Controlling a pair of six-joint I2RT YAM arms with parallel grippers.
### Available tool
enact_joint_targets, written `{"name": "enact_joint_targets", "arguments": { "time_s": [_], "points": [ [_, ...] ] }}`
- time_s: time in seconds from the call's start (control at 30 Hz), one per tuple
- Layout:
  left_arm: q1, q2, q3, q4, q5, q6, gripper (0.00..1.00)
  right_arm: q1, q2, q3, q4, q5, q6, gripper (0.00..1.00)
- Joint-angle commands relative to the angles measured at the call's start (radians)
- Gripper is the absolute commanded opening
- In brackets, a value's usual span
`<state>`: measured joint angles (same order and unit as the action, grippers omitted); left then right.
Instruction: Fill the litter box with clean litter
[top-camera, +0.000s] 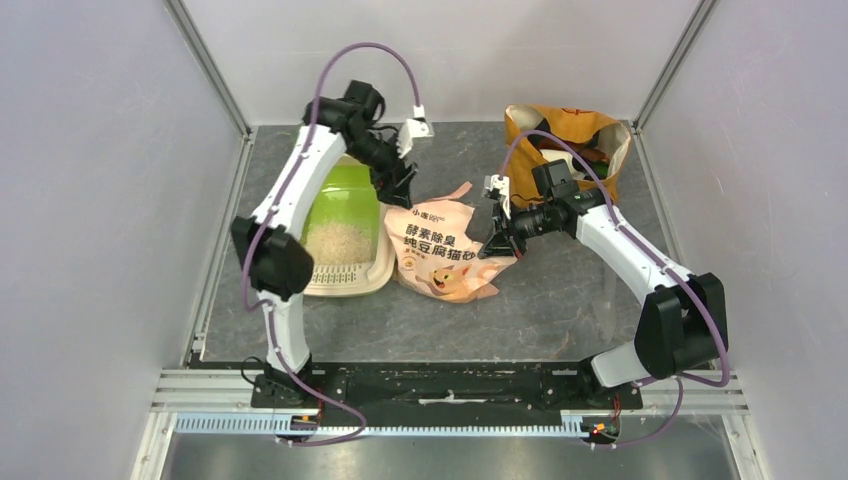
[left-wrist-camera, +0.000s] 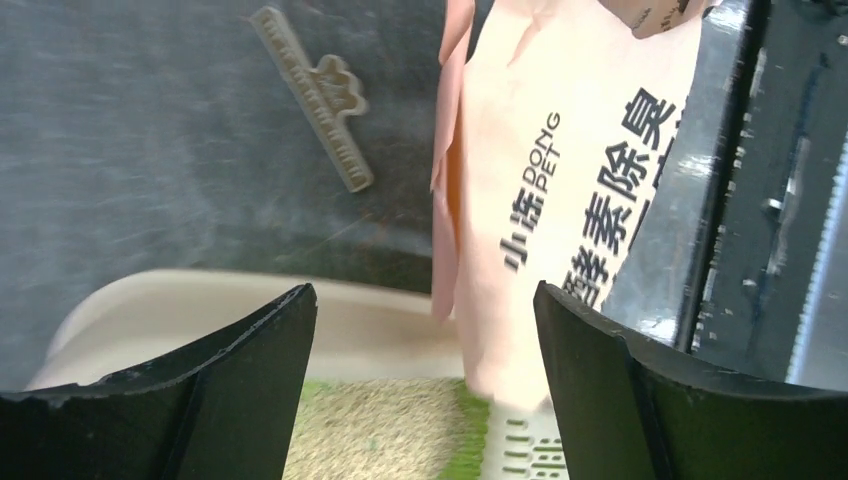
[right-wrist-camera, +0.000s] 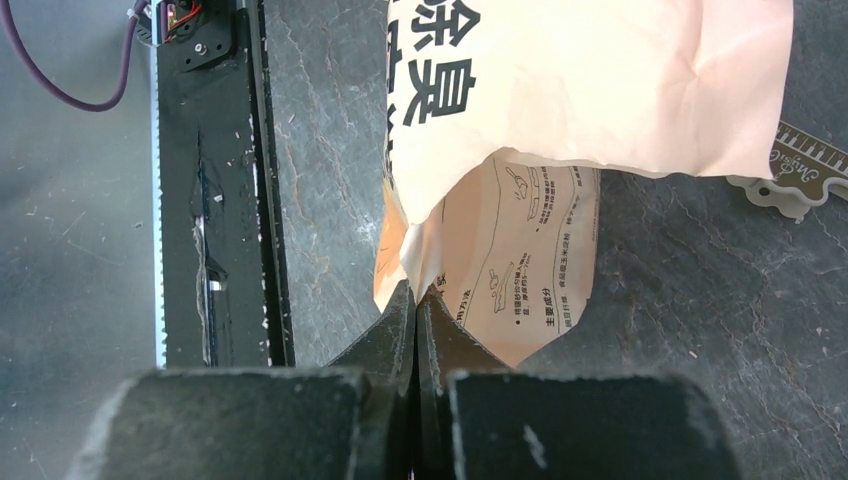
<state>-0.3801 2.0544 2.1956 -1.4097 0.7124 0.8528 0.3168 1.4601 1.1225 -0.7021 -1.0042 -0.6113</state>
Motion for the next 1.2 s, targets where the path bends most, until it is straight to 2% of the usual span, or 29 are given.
{"name": "enact_joint_targets", "arguments": {
  "time_s": [0.0, 0.17, 0.27, 0.4, 0.57, 0.67, 0.83, 0.93, 1.1, 1.17],
  "points": [
    [0.004, -0.345, -0.112, 0.204, 0.008, 0.009, 0.87, -0.002, -0.019, 0.029, -0.055, 0.006, 0.011, 0.0],
    [-0.131, -0.647, -0.473, 0.448, -0.106, 0.086, 0.91, -0.007, 0.017, 0.067, -0.101, -0.014, 0.031, 0.0],
    [-0.222, -0.693, -0.615, 0.503, -0.189, 0.13, 0.92, -0.008, 0.022, 0.071, -0.105, -0.011, 0.026, 0.0],
    [-0.229, -0.614, -0.646, 0.616, -0.16, 0.023, 0.92, -0.008, 0.022, 0.085, -0.12, -0.01, 0.008, 0.0],
    [-0.25, -0.508, -0.676, 0.668, -0.079, 0.036, 0.92, -0.007, 0.023, 0.084, -0.122, 0.003, -0.007, 0.0],
    [-0.263, -0.45, -0.66, 0.634, -0.067, 0.062, 0.91, -0.007, 0.025, 0.091, -0.122, 0.01, -0.013, 0.0],
    [-0.267, -0.386, -0.639, 0.466, -0.02, 0.084, 0.85, -0.008, 0.025, 0.1, -0.127, 0.018, -0.018, 0.0],
    [-0.266, -0.377, -0.669, 0.413, -0.013, 0.083, 0.75, -0.01, 0.021, 0.104, -0.133, 0.017, -0.024, 0.0],
    [-0.266, -0.385, -0.693, 0.387, 0.009, 0.076, 0.32, -0.012, 0.006, 0.108, -0.171, 0.013, -0.057, 0.0],
    [-0.266, -0.385, -0.686, 0.387, 0.005, 0.066, 0.09, -0.022, 0.007, 0.113, -0.195, 0.012, -0.055, 0.0]
  ]
}}
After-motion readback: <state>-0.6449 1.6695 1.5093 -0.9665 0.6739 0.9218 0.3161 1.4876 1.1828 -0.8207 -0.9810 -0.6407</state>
